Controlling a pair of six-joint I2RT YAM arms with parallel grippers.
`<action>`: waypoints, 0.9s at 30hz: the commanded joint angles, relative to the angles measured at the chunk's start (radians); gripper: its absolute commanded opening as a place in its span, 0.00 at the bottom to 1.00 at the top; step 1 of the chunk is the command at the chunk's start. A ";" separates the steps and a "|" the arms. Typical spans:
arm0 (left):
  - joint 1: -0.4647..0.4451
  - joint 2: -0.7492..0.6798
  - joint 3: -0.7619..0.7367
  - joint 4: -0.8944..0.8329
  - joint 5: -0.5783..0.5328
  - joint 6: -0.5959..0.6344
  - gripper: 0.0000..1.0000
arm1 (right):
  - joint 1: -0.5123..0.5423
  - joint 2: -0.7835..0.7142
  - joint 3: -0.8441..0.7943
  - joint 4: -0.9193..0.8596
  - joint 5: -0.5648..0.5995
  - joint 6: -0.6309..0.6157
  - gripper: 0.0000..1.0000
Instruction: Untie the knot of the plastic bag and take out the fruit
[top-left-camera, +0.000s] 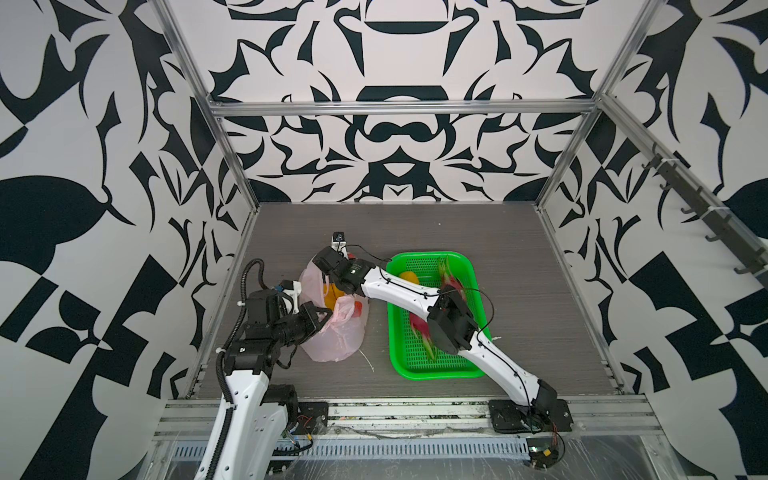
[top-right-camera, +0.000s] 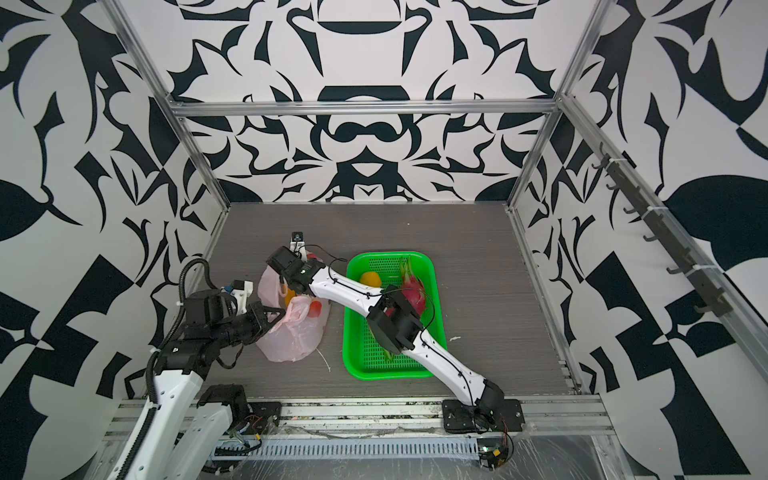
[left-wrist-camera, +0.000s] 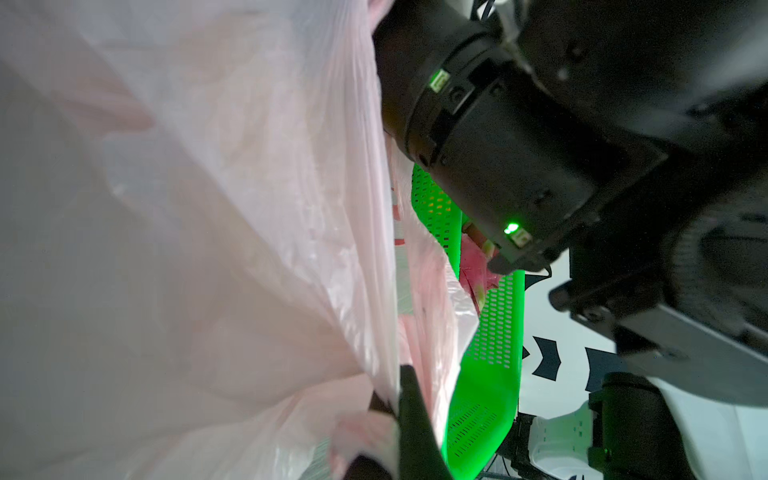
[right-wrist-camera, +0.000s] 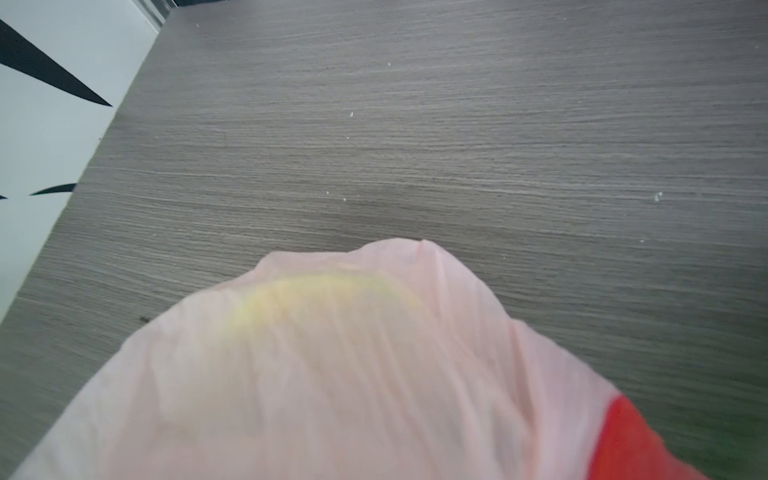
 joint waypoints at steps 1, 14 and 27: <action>-0.005 -0.008 -0.019 -0.041 0.014 0.005 0.00 | -0.036 0.010 0.044 0.010 0.030 -0.016 0.70; -0.005 0.026 -0.023 -0.033 -0.019 0.010 0.00 | -0.062 -0.018 -0.018 0.126 -0.036 -0.045 0.34; -0.005 0.069 -0.028 0.007 -0.099 -0.015 0.00 | -0.067 -0.181 -0.247 0.292 -0.127 -0.068 0.04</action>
